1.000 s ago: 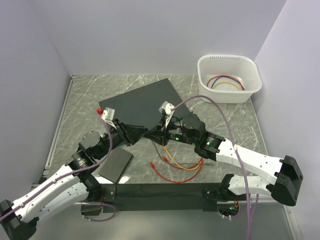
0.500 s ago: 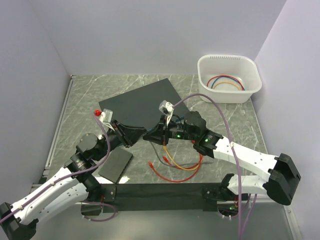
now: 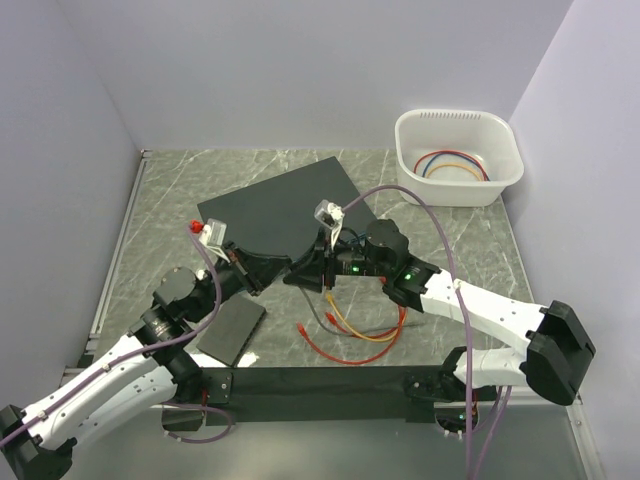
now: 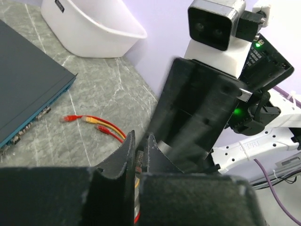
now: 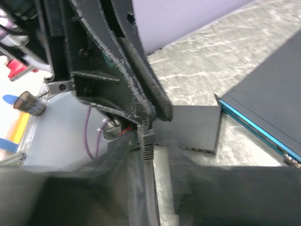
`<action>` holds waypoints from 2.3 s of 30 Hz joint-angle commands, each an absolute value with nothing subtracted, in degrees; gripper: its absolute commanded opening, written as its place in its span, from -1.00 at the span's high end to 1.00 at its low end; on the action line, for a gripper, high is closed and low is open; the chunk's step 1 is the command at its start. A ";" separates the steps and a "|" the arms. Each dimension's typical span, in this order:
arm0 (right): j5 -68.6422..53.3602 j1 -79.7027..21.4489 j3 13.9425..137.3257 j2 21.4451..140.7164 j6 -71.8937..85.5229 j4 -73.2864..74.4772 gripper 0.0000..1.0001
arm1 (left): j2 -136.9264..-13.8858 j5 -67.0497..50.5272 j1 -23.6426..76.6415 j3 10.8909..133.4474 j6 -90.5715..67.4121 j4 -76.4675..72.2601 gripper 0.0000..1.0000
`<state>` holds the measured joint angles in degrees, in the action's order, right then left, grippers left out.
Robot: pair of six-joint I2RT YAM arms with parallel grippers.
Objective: Insert the plug into the switch port
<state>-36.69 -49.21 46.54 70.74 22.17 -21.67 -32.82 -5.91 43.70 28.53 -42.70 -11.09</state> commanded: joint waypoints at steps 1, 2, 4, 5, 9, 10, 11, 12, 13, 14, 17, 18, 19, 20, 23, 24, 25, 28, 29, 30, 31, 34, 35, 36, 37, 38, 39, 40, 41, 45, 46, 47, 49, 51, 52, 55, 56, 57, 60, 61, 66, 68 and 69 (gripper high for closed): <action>-33.94 -48.96 49.64 70.23 19.53 -19.02 -0.06 | -33.30 -3.18 43.95 31.11 -43.24 -8.37 0.99; -30.79 -49.04 50.53 69.79 18.38 -16.90 -0.30 | -33.83 -0.29 43.95 33.03 -44.37 -6.52 0.99; -25.25 -49.74 52.89 67.95 14.70 -10.59 -0.78 | -35.67 2.26 43.94 35.23 -45.78 -0.19 0.99; -22.53 -50.96 53.78 67.42 13.29 -8.55 -0.79 | -36.29 3.85 43.86 37.59 -47.62 2.96 0.99; -7.07 -55.09 56.33 65.83 8.62 -1.42 -0.63 | -38.67 8.34 43.95 41.30 -51.05 10.45 0.99; -5.29 -55.80 56.95 66.00 8.18 -0.88 -0.57 | -39.02 8.52 43.95 41.48 -51.59 10.98 0.99; -3.53 -56.68 57.30 66.61 7.83 -0.44 -0.51 | -39.11 8.79 43.95 41.75 -52.46 11.25 0.99; -1.78 -58.52 57.65 66.97 6.87 -0.44 -0.40 | -39.20 9.14 43.95 42.01 -52.91 11.69 0.99; 1.20 -59.49 58.27 67.41 6.33 1.13 -0.34 | -39.63 9.58 43.95 42.10 -53.00 12.04 0.99; 2.01 -60.20 58.62 68.20 6.07 1.40 -0.26 | -39.81 9.84 43.95 42.36 -53.43 12.39 0.99; 3.69 -61.70 59.41 69.26 5.54 1.85 -0.18 | -40.34 10.20 43.95 42.36 -53.70 12.57 0.99; 3.78 -61.79 59.50 69.78 5.62 1.67 -0.12 | -40.52 10.28 43.95 42.36 -53.79 12.48 0.99; 3.78 -61.96 59.68 70.13 5.71 1.50 -0.10 | -40.43 10.20 43.95 42.28 -53.79 12.31 0.99; 3.78 -61.96 59.85 70.31 5.63 1.58 -0.07 | -40.43 10.20 43.95 42.10 -53.88 12.04 0.99; 3.52 -62.05 60.29 71.45 5.71 1.58 0.03 | -40.34 10.28 43.86 41.84 -53.88 12.13 0.99; 3.52 -62.05 60.47 72.15 5.71 1.67 0.06 | -40.25 10.28 43.94 41.84 -53.88 12.22 0.99; 3.52 -62.22 60.73 72.42 5.71 1.67 0.07 | -40.25 10.28 43.86 41.84 -53.88 12.22 0.99; 3.52 -62.40 61.08 73.30 5.89 1.41 0.09 | -40.25 10.20 43.86 41.92 -53.79 12.13 0.99; 3.52 -62.32 61.17 73.74 5.89 1.32 0.10 | -40.34 10.20 43.94 41.92 -53.79 12.13 0.99; 3.34 -62.40 61.17 73.83 5.89 1.32 0.11 | -40.25 10.20 43.95 41.92 -53.79 12.04 0.99; 3.25 -62.32 61.35 73.92 6.06 1.14 0.11 | -40.34 10.20 43.95 41.92 -53.62 11.95 0.99; 2.03 -62.49 61.61 74.27 6.24 0.97 0.13 | -40.43 10.63 43.95 42.01 -53.53 12.39 0.99; 1.59 -62.49 61.52 74.27 6.33 0.79 0.13 | -40.52 10.72 43.95 42.01 -53.44 12.48 0.99; 1.32 -62.66 61.44 74.27 6.42 0.62 0.13 | -40.43 10.90 43.95 42.01 -53.44 12.39 0.99; 1.06 -62.58 61.61 74.27 6.50 0.53 0.13 | -40.34 10.99 43.95 41.92 -53.44 12.31 0.99; 0.97 -62.75 61.70 74.44 6.59 0.53 0.13 | -40.43 10.90 43.86 41.92 -53.44 12.30 0.99; 0.97 -62.84 61.79 74.62 6.59 0.61 0.14 | -40.34 10.90 43.94 41.84 -53.44 12.22 0.99; 0.88 -62.67 61.96 74.79 6.50 0.62 0.14 | -40.34 10.90 43.95 41.84 -53.44 12.13 0.99; 0.88 -62.93 61.96 75.06 6.59 0.62 0.16 | -40.34 10.90 43.95 41.75 -53.52 12.04 0.99; 0.62 -63.02 62.14 75.59 6.77 0.61 0.20 | -40.52 10.90 43.86 41.75 -53.44 12.13 0.99; 0.62 -63.10 62.23 75.76 6.77 0.53 0.21 | -40.60 10.90 43.86 41.66 -53.44 12.04 0.99; 0.53 -63.11 62.23 75.94 6.77 0.53 0.21 | -40.61 10.99 43.94 41.66 -53.44 12.13 0.99; 0.35 -63.19 62.40 76.11 6.86 0.44 0.23 | -40.43 11.08 43.86 41.40 -53.52 11.95 0.99; 0.35 -63.19 62.49 76.46 6.94 0.53 0.24 | -40.43 11.16 43.86 41.31 -53.44 11.95 0.99; 0.18 -63.19 62.58 76.55 6.94 0.53 0.24 | -40.34 11.16 43.94 41.13 -53.52 11.95 0.99; 0.18 -63.37 62.75 76.64 7.12 0.35 0.24 | -40.34 11.51 43.95 40.96 -53.53 11.95 0.99; 0.18 -63.46 62.75 76.64 7.12 0.26 0.24 | -40.43 11.69 43.86 40.87 -53.53 12.04 0.99; 0.26 -63.63 62.67 76.73 7.12 0.18 0.25 | -40.52 11.78 43.94 40.78 -53.53 11.87 0.99; 0.18 -63.72 62.84 76.73 7.12 0.09 0.29 | -40.60 11.78 43.86 40.61 -53.61 11.95 0.99; 0.18 -63.81 62.75 76.90 7.12 0.17 0.31 | -40.52 11.86 43.94 40.52 -53.61 11.87 0.99; 0.18 -63.81 62.93 77.52 7.12 0.18 0.35 | -39.99 11.87 43.94 40.34 -53.79 11.78 0.99; 0.18 -63.98 62.84 77.78 7.21 0.18 0.36 | -39.90 11.95 43.86 40.34 -53.88 11.78 0.99; 0.18 -63.98 62.84 77.87 7.29 0.09 0.36 | -39.73 11.95 43.94 40.25 -53.88 11.78 0.99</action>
